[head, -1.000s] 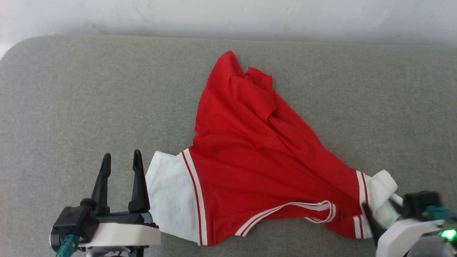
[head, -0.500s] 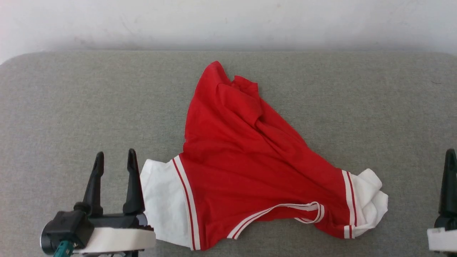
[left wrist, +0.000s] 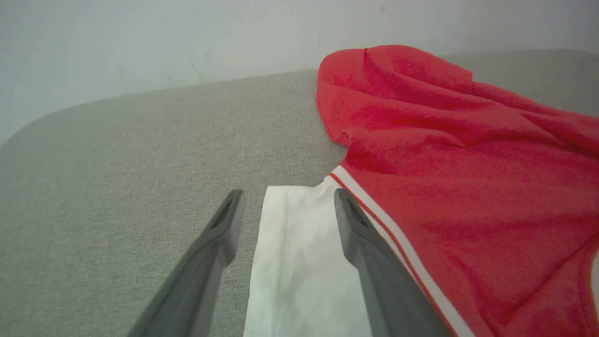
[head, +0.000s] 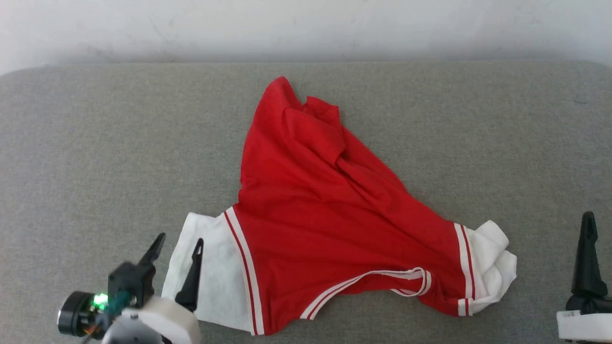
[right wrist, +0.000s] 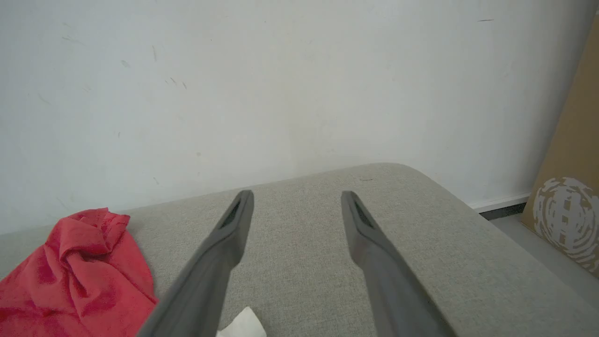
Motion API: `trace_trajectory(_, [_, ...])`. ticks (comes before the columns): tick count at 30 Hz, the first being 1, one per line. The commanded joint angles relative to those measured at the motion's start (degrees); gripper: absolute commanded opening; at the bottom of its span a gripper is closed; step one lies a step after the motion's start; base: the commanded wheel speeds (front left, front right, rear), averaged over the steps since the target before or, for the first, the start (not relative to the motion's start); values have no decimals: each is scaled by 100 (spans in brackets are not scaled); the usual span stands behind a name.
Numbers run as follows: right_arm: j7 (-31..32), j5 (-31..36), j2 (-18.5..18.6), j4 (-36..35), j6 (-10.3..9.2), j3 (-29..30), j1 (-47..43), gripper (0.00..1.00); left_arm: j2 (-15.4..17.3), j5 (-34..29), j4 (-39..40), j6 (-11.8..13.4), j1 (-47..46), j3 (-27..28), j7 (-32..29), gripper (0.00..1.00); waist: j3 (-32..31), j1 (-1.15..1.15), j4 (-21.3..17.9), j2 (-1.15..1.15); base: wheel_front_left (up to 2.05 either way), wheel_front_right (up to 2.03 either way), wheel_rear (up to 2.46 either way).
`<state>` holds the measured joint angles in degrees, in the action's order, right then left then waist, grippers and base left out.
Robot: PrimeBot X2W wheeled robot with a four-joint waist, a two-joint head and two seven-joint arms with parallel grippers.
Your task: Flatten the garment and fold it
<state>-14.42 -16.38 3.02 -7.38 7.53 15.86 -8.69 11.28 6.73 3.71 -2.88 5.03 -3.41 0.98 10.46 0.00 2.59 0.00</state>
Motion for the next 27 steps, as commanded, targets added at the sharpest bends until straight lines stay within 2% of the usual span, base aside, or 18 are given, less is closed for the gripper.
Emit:
trace_trajectory(1, [-47, 45, -13, 20, -4, -34, 101, 100, 156, 33, -72, -99, -186, -20, -405, 100, 87, 0, 5, 0, 0, 0, 0])
trace_trajectory(7, [-54, 7, -13, 139, -4, -171, 201, 100, 610, 271, -123, -246, -493, 29, -2024, 100, 313, 0, -28, 0, 0, 0, 0])
trace_trajectory(11, [-56, -10, -13, 204, -4, -231, 253, 100, 642, 751, -62, -318, -534, 18, -2932, 100, 462, 0, -78, 0, 0, 0, 0])
trace_trajectory(19, [-57, -7, -14, 255, -4, -213, 333, 100, 669, 1404, -1, -378, -492, -83, -3859, 100, 644, 0, -110, 0, 0, 0, 0])
trace_trajectory(20, [-57, -8, -14, 258, -4, -221, 345, 100, 681, 1441, -27, -382, -487, -99, -3909, 66, 656, 0, -114, 0, 0, 0, 0])
trace_trajectory(21, [-57, -9, -14, 264, -4, -231, 358, 100, 693, 1463, -26, -387, -491, -113, -3909, 23, 662, 0, -116, 0, 0, 0, 0])
trace_trajectory(22, [-57, -9, -14, 272, -4, -242, 370, 100, 686, 1506, -8, -392, -495, -126, -3877, 0, 661, 0, -114, 0, 0, 0, 0])
trace_trajectory(25, [-57, 67, -14, 275, -4, -320, 396, 100, 586, 1626, 172, -378, -554, -30, -3489, 0, 615, 0, -84, 0, 0, 0, 0])
trace_trajectory(27, [-40, 153, -14, 260, -4, -349, 435, 100, 472, 1617, 363, -264, -599, 151, -3004, 0, 564, 0, -60, 0, 0, 0, 0])
